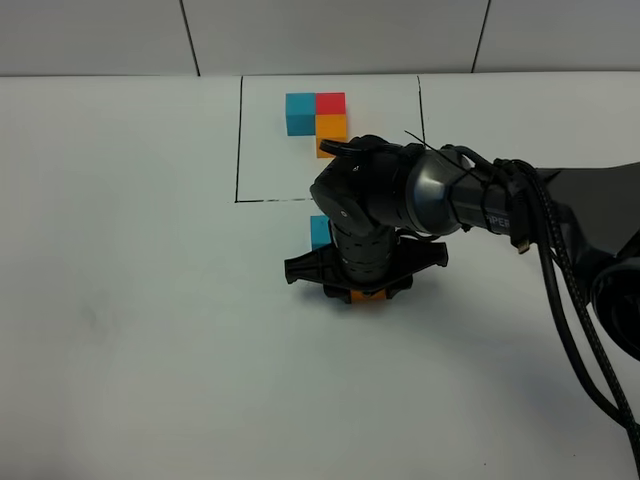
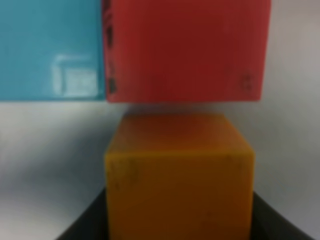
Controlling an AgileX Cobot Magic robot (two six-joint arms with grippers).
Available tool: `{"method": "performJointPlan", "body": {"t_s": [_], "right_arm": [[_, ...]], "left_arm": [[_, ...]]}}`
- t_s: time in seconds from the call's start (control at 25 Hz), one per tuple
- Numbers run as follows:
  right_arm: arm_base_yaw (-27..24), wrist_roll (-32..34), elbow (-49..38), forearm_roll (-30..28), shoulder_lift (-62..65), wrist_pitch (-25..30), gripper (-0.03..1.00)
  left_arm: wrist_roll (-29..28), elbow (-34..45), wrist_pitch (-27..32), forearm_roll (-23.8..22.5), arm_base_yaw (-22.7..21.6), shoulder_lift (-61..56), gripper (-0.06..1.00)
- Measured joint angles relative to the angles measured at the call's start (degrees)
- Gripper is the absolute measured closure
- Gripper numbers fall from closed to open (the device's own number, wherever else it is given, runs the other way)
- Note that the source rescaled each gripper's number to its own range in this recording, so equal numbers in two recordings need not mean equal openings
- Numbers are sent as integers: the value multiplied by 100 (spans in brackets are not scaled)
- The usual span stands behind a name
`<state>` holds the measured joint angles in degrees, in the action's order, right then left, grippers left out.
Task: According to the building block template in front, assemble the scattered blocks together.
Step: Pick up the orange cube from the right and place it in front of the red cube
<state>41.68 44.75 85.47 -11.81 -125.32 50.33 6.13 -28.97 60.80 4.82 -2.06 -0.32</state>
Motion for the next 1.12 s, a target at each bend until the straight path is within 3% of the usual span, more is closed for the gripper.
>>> {"method": "performJointPlan", "body": {"t_s": [1.12], "right_arm": [[-101, 336, 0, -37, -27, -353, 94]], "left_arm": [[0, 0, 0, 0, 0, 0, 44]]}}
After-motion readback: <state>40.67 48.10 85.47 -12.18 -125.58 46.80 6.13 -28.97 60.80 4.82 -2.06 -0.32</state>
